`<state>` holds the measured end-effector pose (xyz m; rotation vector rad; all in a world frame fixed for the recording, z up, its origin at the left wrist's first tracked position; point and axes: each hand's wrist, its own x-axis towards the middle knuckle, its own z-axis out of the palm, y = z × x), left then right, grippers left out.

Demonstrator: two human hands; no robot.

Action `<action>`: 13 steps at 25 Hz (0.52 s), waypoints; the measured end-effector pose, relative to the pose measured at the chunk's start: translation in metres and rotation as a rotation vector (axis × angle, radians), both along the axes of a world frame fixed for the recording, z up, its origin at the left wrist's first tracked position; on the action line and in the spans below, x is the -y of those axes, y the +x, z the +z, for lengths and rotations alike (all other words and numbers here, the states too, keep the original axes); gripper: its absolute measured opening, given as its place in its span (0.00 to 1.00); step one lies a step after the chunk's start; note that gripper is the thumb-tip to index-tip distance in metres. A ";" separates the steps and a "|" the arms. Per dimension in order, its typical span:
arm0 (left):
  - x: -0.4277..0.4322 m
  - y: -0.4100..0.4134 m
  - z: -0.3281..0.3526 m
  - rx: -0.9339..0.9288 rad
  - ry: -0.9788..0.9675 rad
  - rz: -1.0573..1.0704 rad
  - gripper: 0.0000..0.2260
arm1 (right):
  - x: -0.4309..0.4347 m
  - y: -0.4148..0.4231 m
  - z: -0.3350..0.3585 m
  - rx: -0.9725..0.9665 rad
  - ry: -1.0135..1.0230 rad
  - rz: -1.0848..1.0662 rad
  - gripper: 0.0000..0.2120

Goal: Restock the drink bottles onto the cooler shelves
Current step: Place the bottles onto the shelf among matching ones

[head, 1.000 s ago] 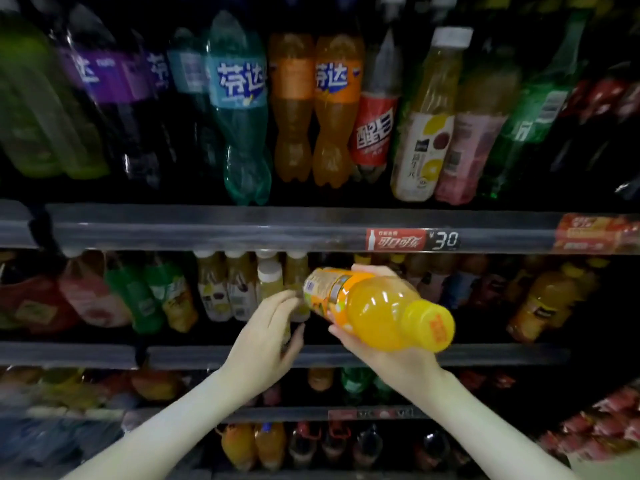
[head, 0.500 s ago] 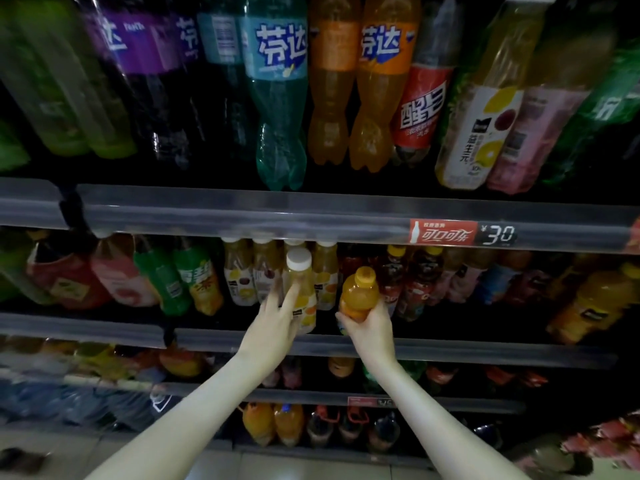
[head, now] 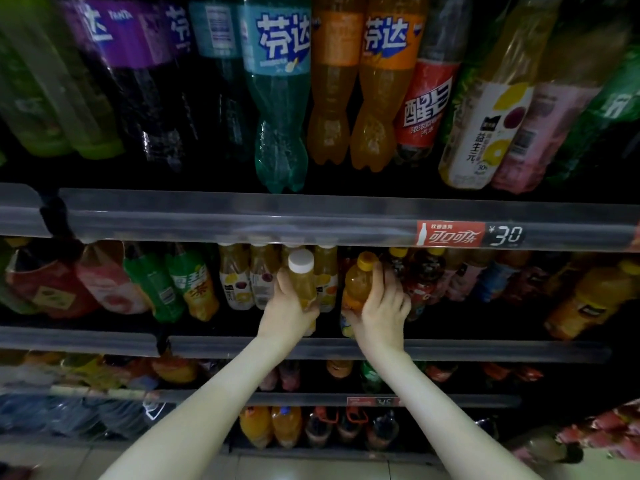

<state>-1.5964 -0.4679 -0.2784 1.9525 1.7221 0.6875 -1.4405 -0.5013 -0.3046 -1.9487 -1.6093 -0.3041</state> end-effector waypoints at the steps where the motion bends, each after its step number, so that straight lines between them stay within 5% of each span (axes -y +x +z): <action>1: -0.002 -0.004 0.000 -0.003 -0.003 -0.035 0.37 | 0.000 0.005 0.000 0.094 0.017 0.046 0.58; 8: -0.003 -0.017 0.000 -0.190 0.040 -0.119 0.38 | -0.012 0.018 0.003 0.362 -0.086 0.165 0.52; 13: 0.001 -0.011 0.001 -0.203 -0.025 -0.059 0.39 | -0.027 0.022 0.006 0.428 -0.176 0.131 0.59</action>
